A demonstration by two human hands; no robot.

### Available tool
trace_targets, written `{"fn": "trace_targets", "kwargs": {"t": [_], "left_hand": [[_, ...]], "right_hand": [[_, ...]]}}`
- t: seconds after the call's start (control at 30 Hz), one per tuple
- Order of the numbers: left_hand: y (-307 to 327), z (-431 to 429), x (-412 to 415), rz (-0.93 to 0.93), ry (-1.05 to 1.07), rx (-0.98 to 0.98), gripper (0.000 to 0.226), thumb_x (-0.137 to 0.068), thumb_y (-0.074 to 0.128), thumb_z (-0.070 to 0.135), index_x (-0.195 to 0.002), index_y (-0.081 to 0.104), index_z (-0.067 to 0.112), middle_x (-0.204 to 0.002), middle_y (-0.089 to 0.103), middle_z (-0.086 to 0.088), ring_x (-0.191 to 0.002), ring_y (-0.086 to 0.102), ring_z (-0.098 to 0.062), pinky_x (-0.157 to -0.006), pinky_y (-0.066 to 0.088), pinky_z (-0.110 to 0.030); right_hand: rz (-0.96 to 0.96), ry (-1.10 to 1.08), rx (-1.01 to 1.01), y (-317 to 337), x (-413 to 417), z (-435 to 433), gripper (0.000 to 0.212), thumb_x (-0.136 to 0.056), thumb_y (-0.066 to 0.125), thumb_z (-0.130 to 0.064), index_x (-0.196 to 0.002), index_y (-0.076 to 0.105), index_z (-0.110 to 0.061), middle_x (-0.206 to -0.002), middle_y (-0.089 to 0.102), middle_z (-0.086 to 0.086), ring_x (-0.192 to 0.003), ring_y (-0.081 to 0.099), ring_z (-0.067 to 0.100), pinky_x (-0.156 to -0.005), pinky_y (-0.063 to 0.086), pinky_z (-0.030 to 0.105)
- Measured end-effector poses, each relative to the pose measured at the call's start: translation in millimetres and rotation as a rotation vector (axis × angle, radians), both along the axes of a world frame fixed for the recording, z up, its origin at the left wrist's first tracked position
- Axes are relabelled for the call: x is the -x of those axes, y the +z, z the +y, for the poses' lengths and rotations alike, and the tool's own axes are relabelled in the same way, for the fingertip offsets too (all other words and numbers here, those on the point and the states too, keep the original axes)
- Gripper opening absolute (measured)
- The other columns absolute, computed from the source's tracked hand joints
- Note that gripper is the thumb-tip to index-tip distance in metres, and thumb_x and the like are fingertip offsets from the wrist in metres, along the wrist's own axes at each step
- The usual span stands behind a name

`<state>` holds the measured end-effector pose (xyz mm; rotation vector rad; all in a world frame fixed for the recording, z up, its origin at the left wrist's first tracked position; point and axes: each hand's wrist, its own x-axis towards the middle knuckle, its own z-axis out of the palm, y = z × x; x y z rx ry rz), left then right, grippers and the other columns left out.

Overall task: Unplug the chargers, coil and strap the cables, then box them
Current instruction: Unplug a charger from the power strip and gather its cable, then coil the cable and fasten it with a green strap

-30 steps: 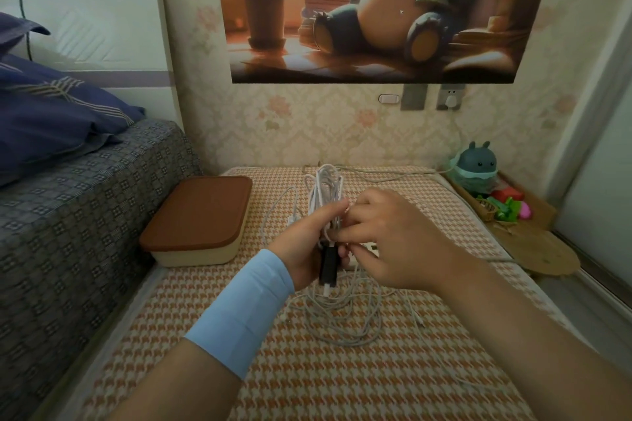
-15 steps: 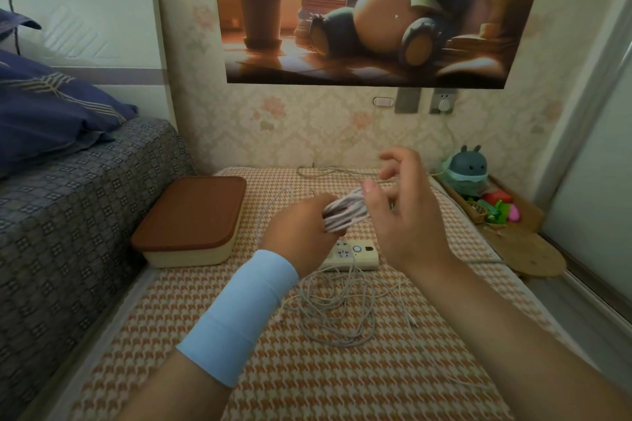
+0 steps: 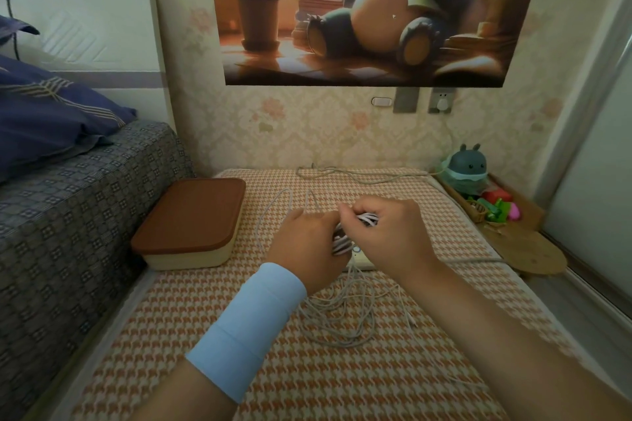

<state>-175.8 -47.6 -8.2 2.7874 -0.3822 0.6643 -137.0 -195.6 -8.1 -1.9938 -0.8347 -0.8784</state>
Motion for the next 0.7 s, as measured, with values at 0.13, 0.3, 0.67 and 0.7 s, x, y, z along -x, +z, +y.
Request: {"fn": "trace_targets", "kwargs": {"t": [0.13,0.3,0.67,0.7], "left_hand": [[-0.3,6.8,0.1,0.201,-0.124,0.206,0.05,-0.076,0.077,0.044,-0.122,0.061,0.03,-0.111,0.06,0.009,-0.097,0.057,-0.01,-0.093,0.044,-0.027],[0.6,5.9,-6.0,0.381,-0.135,0.338,0.03,-0.084,0.074,0.04,-0.108,0.065,0.024,-0.089,0.066,0.01,-0.076,0.061,-0.007,-0.064,0.046,-0.019],[-11.9,-16.0,-50.6,0.545,0.009,0.054,0.018,-0.093,0.06,0.028,-0.105,0.054,0.015,-0.102,0.059,-0.006,-0.09,0.06,-0.024,-0.076,0.049,-0.035],[-13.1,-18.0,-59.1,0.544,0.001,0.086,0.014,-0.094,0.06,0.025,-0.102,0.054,0.016,-0.103,0.056,-0.006,-0.089,0.058,-0.025,-0.076,0.048,-0.034]], "right_hand": [[0.175,0.11,-0.041,-5.0,-5.7,-4.8,0.039,-0.093,0.068,-0.015,-0.055,0.057,-0.018,-0.049,0.049,-0.002,-0.045,0.045,0.01,-0.047,0.036,0.025],[0.415,0.144,-0.15,-9.5,-21.9,-13.1,0.043,-0.094,0.067,-0.019,-0.052,0.056,-0.02,-0.049,0.045,0.001,-0.049,0.04,0.009,-0.05,0.033,0.028],[0.616,0.139,-0.207,-42.3,-61.0,-13.3,0.029,-0.097,0.069,-0.026,-0.072,0.071,-0.011,-0.065,0.062,0.003,-0.056,0.056,0.015,-0.057,0.051,0.033],[0.625,0.122,-0.233,-43.5,-66.6,-13.4,0.031,-0.097,0.068,-0.026,-0.072,0.07,-0.007,-0.064,0.061,0.009,-0.053,0.054,0.017,-0.055,0.05,0.035]]}}
